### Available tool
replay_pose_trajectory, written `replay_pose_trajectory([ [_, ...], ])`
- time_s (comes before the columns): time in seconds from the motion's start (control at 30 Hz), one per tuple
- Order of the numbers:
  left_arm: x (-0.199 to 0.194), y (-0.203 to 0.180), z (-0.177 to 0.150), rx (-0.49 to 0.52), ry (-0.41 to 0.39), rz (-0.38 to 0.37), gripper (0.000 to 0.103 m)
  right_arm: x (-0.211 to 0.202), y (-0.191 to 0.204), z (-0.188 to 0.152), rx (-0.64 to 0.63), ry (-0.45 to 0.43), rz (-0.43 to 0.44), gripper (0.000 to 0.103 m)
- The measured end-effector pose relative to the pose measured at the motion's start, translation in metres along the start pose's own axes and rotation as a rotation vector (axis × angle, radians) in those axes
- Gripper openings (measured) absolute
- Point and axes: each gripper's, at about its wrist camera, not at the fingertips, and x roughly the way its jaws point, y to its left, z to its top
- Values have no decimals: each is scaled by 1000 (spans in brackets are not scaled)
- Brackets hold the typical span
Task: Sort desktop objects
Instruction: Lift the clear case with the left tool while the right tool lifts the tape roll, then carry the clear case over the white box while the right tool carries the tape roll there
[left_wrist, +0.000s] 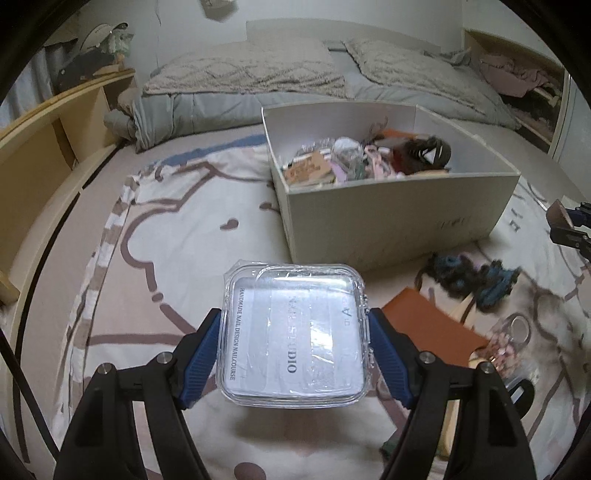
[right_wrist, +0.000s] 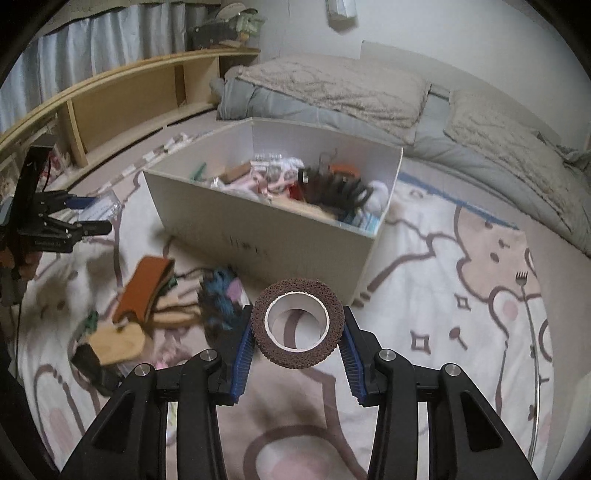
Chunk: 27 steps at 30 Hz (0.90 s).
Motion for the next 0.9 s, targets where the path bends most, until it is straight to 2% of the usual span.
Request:
replay_pose_trajectory([
  [0.43, -31, -9, 29, 2, -86, -4, 77, -16, 16, 37, -40, -57, -32, 44],
  [0.9, -80, -21, 84, 20, -225, 20, 77, -40, 27, 82, -81, -137, -53, 44],
])
